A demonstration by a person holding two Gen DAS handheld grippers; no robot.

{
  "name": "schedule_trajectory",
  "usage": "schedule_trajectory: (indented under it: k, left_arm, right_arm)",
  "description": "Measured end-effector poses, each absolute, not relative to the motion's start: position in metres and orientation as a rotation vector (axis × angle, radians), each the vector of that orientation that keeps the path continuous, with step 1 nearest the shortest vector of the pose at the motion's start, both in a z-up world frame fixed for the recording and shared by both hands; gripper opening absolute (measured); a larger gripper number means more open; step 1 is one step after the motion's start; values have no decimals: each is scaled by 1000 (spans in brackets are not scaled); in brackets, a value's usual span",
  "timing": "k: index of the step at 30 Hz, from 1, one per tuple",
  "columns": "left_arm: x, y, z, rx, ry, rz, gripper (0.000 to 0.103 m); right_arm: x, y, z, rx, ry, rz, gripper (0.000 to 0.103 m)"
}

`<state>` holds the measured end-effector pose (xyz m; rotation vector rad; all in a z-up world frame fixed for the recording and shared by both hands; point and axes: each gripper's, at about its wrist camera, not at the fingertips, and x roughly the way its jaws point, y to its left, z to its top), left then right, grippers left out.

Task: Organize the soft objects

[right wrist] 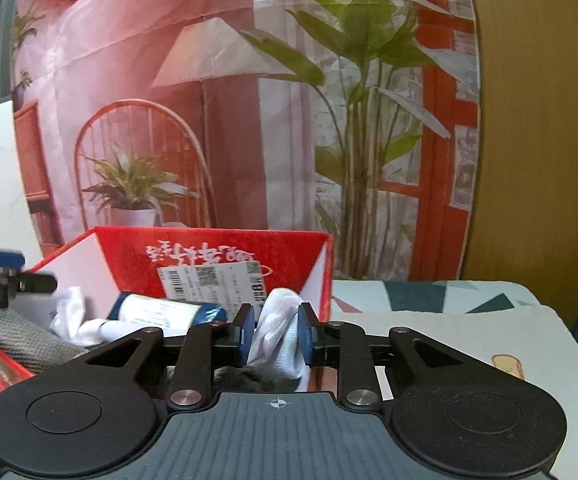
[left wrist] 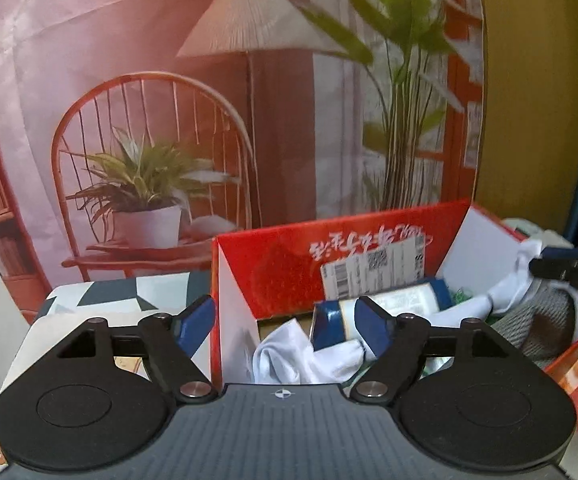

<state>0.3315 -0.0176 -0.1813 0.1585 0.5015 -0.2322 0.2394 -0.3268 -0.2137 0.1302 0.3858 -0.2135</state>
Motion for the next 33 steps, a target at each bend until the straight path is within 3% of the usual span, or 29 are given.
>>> schedule_trajectory:
  k: [7, 21, 33]
  left_arm:
    - [300, -15, -172, 99, 470, -256, 80]
    - [221, 31, -199, -33, 527, -225, 77]
    - [231, 35, -258, -129, 667, -222, 72]
  right_arm:
    - [218, -314, -206, 112, 321, -205, 39]
    - [137, -287, -220, 148, 139, -265, 41]
    - [116, -261, -269, 222, 258, -229, 41]
